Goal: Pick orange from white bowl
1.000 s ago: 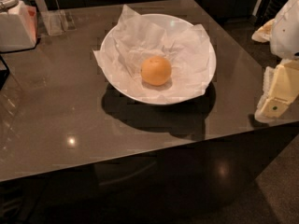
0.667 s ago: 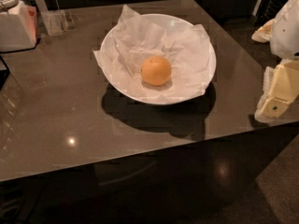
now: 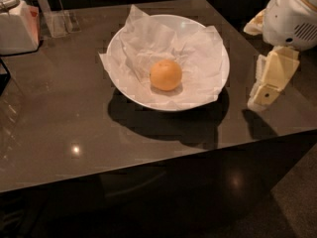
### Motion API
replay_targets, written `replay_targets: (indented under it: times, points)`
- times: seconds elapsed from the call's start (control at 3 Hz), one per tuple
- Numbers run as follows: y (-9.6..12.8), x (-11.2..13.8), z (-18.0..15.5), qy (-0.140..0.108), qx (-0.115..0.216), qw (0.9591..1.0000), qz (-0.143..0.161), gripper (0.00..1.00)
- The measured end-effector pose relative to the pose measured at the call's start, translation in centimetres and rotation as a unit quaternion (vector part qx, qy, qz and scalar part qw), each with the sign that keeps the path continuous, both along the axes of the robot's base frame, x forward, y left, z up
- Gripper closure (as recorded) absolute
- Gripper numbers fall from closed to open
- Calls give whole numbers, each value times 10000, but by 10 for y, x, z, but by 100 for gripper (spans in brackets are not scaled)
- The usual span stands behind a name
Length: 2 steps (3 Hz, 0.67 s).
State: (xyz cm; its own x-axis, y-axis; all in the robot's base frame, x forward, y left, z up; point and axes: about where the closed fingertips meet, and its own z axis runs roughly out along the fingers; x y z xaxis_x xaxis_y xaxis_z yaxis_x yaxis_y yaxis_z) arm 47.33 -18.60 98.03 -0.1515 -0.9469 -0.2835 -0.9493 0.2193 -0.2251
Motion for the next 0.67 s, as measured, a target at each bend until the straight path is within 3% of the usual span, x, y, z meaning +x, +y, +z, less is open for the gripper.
replay_targets:
  times: [0.33,0.67]
  points:
    - [23,24,-7,118,165,9995,234,0]
    - [25,26,-7,111,174,9995,243,0]
